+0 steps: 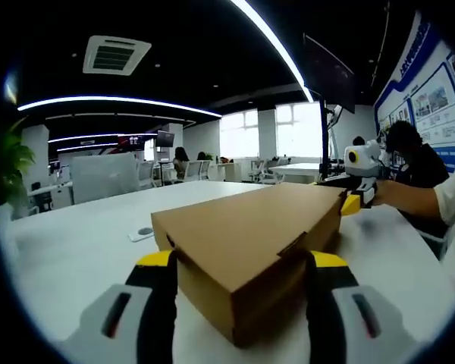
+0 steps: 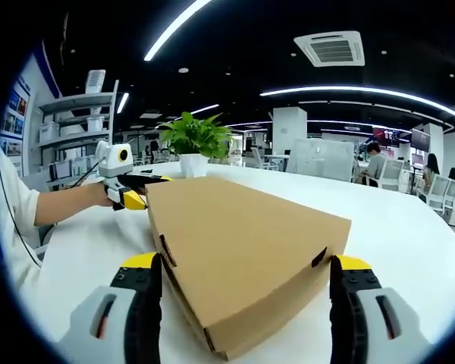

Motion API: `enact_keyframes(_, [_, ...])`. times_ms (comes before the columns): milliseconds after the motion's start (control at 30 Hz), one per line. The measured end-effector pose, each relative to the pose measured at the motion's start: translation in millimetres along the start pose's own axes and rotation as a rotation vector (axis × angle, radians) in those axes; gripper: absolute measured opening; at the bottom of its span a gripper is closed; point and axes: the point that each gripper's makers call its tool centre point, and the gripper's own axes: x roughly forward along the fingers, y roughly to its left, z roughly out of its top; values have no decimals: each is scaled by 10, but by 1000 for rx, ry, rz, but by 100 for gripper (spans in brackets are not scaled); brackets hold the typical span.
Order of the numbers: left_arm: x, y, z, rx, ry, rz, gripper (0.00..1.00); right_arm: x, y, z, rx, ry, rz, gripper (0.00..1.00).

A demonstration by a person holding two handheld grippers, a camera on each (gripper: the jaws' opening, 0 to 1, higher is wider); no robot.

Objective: Operate the shoe box by opening the lid, removing the specified soft item, and placing it in the target area until the item is outside and the box remains undamaged.

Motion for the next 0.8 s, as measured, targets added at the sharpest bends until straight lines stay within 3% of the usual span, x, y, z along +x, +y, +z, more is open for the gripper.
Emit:
enact_keyframes(200, [-50,-34,-1,-5,16,32,70,-15,22,5,-8,-6,20,96])
enact_keyframes(433, [-57,19,-13,-9,25,41,71,-61,76,-1,8,6,-17,92])
enact_keyframes(567, [-67,69,-5,-14,8,45,72,-75,75,38,46,-24,-21,91])
enact_keyframes(700, [-48,71,3,-36,0,58,71,-35,74,-5,-18,7,-33,92])
enact_keyframes(800, [-52,70,1,-38,-11,62,71,-20,82,6,-21,24,-39,93])
